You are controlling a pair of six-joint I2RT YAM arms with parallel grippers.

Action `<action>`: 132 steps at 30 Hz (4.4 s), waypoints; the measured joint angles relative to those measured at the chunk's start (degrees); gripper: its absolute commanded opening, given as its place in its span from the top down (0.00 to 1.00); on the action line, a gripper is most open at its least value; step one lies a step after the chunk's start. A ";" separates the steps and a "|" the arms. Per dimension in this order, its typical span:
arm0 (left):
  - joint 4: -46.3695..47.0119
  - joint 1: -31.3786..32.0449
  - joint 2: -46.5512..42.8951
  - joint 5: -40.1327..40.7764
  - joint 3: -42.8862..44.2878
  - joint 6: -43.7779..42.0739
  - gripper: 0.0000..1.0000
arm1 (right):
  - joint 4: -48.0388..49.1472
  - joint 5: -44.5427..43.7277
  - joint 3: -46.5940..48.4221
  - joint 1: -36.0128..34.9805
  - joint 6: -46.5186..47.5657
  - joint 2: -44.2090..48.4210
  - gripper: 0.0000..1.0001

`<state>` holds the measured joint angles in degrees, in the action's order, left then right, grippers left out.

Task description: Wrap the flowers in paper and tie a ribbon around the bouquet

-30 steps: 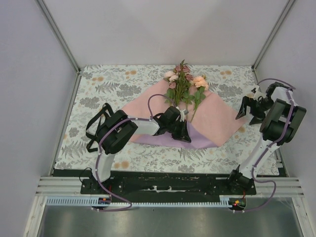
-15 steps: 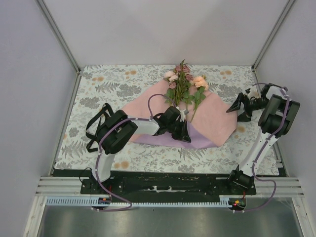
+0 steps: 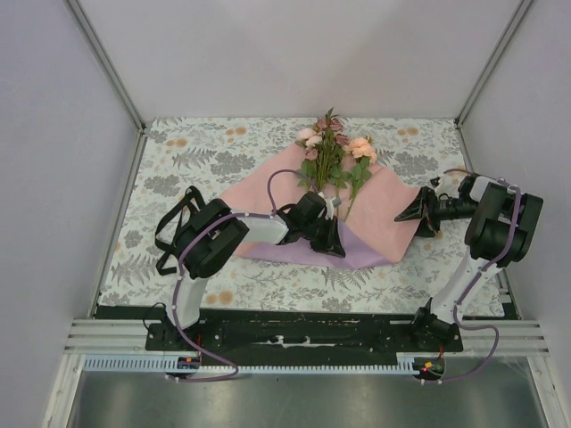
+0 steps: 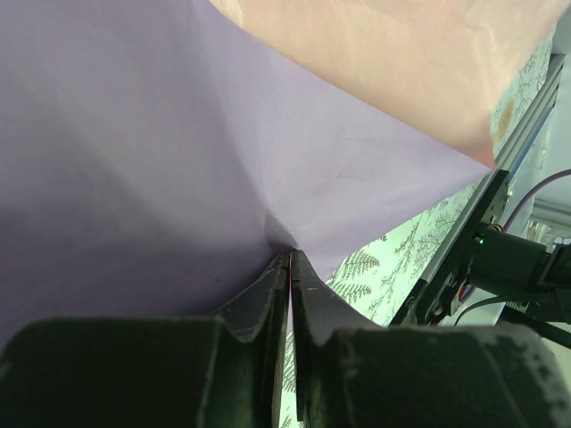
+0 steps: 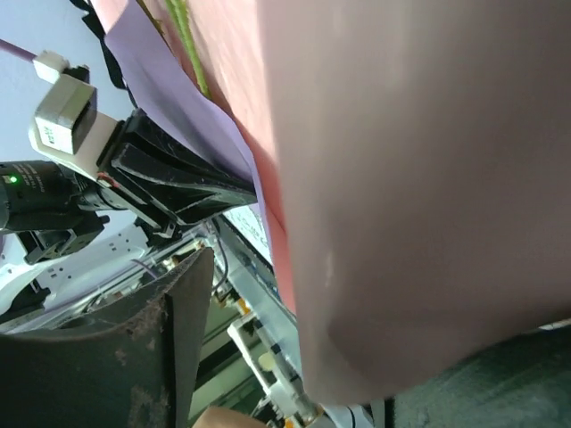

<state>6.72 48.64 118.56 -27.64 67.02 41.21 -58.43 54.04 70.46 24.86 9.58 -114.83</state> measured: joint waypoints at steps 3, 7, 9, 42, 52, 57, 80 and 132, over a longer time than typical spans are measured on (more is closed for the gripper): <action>-0.02 0.00 0.00 0.00 0.00 0.00 0.87 | 3.74 0.09 -1.40 0.00 -2.67 3.96 0.51; -0.02 0.00 0.00 0.02 0.00 -0.02 0.87 | 8.61 -0.42 -3.48 -0.44 -6.12 9.05 0.82; -0.02 0.00 0.00 0.02 0.00 -0.04 0.87 | 10.12 -1.25 -3.39 -1.33 -7.13 9.66 1.00; 1.03 -2.12 -3.69 -0.13 -2.97 -1.31 0.68 | 49.96 11.45 -7.45 -27.26 -43.04 12.09 1.00; -2.89 -8.76 -22.56 -3.98 -8.63 -2.43 0.29 | 53.83 8.33 -7.56 -29.55 -45.35 9.49 1.00; -12.15 -19.47 -25.35 -3.63 -9.31 -12.79 0.23 | 54.84 7.26 -7.56 -30.16 -46.05 9.38 1.00; -19.43 -25.92 -17.00 -5.77 -13.09 -31.93 0.91 | 63.78 4.35 -6.47 -37.11 -55.21 8.24 1.00; -4.57 -33.38 -28.17 -7.32 -21.92 -23.98 0.16 | 83.73 -2.36 9.68 -49.24 -67.93 -20.92 0.47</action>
<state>2.15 15.27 90.39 -34.96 45.10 17.23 25.30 51.68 80.14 -24.38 -58.35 -135.74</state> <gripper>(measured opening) 0.825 0.147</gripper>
